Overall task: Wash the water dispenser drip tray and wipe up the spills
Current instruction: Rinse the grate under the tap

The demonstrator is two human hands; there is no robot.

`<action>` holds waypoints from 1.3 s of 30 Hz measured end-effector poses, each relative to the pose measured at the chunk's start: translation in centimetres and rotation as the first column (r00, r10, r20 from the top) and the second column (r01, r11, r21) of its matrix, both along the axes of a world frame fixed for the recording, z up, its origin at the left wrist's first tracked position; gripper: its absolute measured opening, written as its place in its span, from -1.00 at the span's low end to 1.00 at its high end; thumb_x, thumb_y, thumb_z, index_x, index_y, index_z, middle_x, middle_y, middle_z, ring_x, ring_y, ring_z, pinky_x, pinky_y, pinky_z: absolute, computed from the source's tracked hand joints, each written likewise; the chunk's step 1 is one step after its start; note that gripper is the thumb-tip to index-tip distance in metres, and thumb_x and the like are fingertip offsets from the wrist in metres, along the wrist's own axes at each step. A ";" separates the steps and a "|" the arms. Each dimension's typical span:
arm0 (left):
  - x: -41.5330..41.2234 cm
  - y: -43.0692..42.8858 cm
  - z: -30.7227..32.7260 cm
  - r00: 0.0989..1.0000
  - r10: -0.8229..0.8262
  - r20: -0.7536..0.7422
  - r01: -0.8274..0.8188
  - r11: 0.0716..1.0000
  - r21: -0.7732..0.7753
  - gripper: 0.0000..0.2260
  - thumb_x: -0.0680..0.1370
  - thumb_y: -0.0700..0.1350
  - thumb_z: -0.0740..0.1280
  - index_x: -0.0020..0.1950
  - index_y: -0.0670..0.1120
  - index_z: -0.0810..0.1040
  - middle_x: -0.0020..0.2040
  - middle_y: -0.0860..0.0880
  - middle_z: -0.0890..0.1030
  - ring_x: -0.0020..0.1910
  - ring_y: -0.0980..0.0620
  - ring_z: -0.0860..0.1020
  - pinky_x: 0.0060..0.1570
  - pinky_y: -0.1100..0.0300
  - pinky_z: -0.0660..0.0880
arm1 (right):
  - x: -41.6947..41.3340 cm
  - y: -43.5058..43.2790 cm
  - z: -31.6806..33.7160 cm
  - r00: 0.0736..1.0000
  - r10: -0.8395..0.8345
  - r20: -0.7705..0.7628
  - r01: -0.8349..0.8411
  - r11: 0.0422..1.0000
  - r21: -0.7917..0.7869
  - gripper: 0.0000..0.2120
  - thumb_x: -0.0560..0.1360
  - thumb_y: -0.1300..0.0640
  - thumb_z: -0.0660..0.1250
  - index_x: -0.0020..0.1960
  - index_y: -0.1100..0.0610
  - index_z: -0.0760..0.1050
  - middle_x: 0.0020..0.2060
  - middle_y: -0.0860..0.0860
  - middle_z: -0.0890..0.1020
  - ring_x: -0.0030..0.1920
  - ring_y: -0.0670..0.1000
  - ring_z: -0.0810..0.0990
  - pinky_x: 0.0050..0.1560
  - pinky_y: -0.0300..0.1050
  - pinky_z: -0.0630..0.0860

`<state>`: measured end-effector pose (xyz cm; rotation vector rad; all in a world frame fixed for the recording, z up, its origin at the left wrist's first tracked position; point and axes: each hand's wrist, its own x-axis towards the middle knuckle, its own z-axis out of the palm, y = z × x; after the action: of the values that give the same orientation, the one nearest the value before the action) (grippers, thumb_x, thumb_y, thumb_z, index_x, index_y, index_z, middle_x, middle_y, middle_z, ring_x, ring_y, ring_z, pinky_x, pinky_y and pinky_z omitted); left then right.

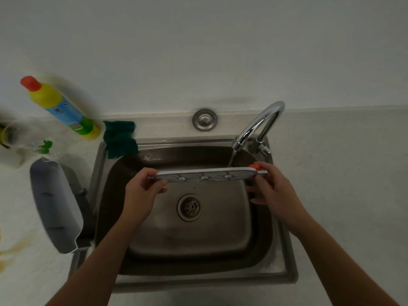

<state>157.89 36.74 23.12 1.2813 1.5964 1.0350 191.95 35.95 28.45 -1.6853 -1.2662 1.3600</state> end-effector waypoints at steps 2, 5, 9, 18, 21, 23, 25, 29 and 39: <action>-0.1 -0.3 -0.2 0.998 0.011 0.059 -0.008 0.999 -0.048 -0.74 0.56 -0.32 0.44 -0.01 0.07 0.62 -0.03 -0.02 0.70 -0.06 0.03 0.71 -0.15 0.29 0.65 | -0.1 -0.4 -0.1 1.000 -0.024 -0.009 0.023 0.999 -0.027 -0.80 0.68 0.08 0.21 0.24 -0.15 0.50 0.07 -0.08 0.70 -0.02 -0.05 0.74 -0.07 0.00 0.72; -0.3 -1.1 -0.6 0.964 0.111 0.243 -0.061 0.977 -0.205 -0.81 0.58 -0.29 0.43 0.07 -0.01 0.66 0.00 -0.08 0.75 -0.09 -0.01 0.74 -0.18 0.22 0.67 | -0.9 0.3 0.2 0.998 -0.059 0.030 0.059 0.998 -0.004 -0.86 0.67 0.07 0.23 0.12 -0.10 0.54 -0.12 0.02 0.73 -0.20 0.03 0.74 -0.20 -0.04 0.71; -1.1 -2.8 -1.2 0.916 0.228 0.331 -0.100 0.927 -0.362 -0.89 0.63 -0.17 0.38 0.11 -0.02 0.66 0.01 -0.15 0.74 -0.14 -0.08 0.73 -0.25 0.17 0.67 | -3.2 2.6 0.4 0.991 -0.125 -0.049 0.124 0.992 -0.035 -0.86 0.65 0.08 0.27 0.05 -0.02 0.61 -0.27 0.08 0.71 -0.34 0.05 0.69 -0.35 -0.18 0.62; -4.7 -3.6 0.1 0.808 0.402 0.431 -0.208 0.879 -0.429 -0.85 0.67 -0.12 0.31 0.18 -0.04 0.64 0.01 -0.17 0.74 -0.15 -0.07 0.72 -0.22 0.16 0.67 | -3.9 6.7 -3.7 0.994 -0.099 0.048 0.106 0.982 -0.155 -0.78 0.64 0.10 0.24 0.18 -0.09 0.60 -0.08 0.08 0.73 -0.09 0.11 0.73 -0.15 0.02 0.68; -4.8 -3.2 0.9 0.874 0.355 0.332 -0.228 0.902 -0.366 -0.86 0.68 -0.14 0.29 0.17 -0.04 0.62 0.01 -0.17 0.74 -0.16 -0.08 0.73 -0.23 0.16 0.68 | -0.9 8.6 -4.6 0.945 -0.124 0.303 0.168 0.978 -0.122 -0.71 0.55 0.21 0.31 0.23 0.06 0.63 0.03 0.10 0.72 0.08 0.19 0.69 0.17 0.24 0.62; -4.8 -3.0 2.1 0.901 0.323 0.288 -0.233 0.923 -0.307 -0.87 0.69 -0.16 0.28 0.15 -0.06 0.61 -0.01 -0.18 0.73 -0.19 -0.07 0.73 -0.24 0.17 0.68 | 1.0 9.8 -4.2 0.917 -0.163 0.363 0.213 0.972 -0.102 -0.76 0.47 0.19 0.38 0.11 0.03 0.68 0.03 0.12 0.73 0.09 0.22 0.68 0.22 0.24 0.59; -4.9 -2.8 3.8 0.932 0.289 0.219 -0.242 0.945 -0.219 -0.88 0.69 -0.16 0.28 0.14 -0.05 0.61 -0.03 -0.16 0.73 -0.19 -0.07 0.73 -0.23 0.17 0.68 | 2.1 10.5 -3.3 0.904 -0.206 0.375 0.255 0.963 -0.086 -0.83 0.41 0.15 0.41 -0.04 -0.04 0.69 -0.04 0.07 0.74 0.04 0.20 0.68 0.17 0.19 0.61; -5.8 -3.0 7.5 0.959 0.275 -0.063 -0.274 0.961 0.031 -0.91 0.68 -0.08 0.32 0.12 0.08 0.59 -0.06 -0.03 0.74 -0.17 0.00 0.74 -0.20 0.13 0.67 | 1.2 8.9 -3.2 0.897 -0.011 0.441 0.075 0.989 -0.127 -0.80 0.51 0.11 0.40 0.13 0.06 0.59 0.02 0.08 0.66 0.06 0.17 0.64 0.17 0.12 0.57; -3.2 -8.3 5.6 0.794 0.033 -0.607 -0.056 0.998 -0.019 -0.92 0.68 -0.03 0.31 0.08 0.17 0.51 -0.20 0.21 0.60 -0.21 0.31 0.58 -0.13 0.29 0.54 | -3.2 -5.7 -8.5 0.889 0.334 0.314 -0.261 0.932 -0.252 -0.84 0.58 0.16 0.38 0.15 0.12 0.59 -0.02 0.03 0.64 0.07 0.09 0.64 0.02 -0.13 0.51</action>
<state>154.65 28.40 28.73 1.6661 2.1173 0.6331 188.71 30.20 19.92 -2.0054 -1.6989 1.4459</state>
